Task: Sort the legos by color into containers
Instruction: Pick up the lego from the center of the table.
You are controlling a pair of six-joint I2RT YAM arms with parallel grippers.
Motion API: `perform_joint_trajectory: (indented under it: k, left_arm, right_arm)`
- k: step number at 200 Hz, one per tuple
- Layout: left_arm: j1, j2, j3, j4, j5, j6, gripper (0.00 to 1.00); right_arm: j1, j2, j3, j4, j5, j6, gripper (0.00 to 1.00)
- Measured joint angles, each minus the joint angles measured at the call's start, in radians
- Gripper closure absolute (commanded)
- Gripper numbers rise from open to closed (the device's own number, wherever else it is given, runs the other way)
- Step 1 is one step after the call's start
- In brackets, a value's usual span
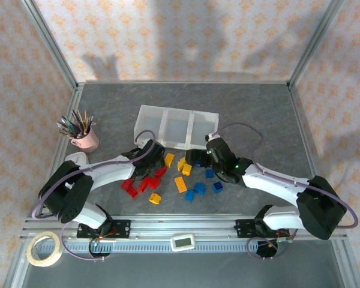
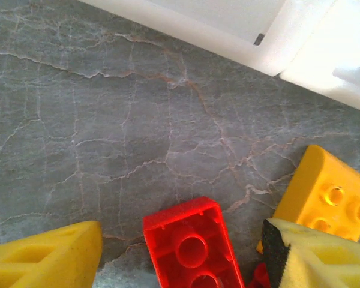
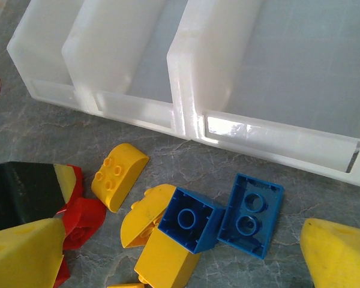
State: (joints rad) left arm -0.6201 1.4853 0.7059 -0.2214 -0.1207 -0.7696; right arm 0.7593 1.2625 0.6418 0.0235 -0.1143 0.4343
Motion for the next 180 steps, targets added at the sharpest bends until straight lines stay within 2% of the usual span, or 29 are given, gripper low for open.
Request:
perform_joint_trajectory:
  k: [113,180]
  left_arm:
    - [0.000,0.021,-0.023,-0.006,-0.063,-0.016,0.42]
    - [0.000,0.040,-0.024,0.015,-0.041,-0.019,0.62]
  right_arm:
    - [0.004,0.041,0.014,-0.001,0.010,0.003,0.00]
    - [0.004,0.053,0.016,-0.001,0.013,0.011,0.00]
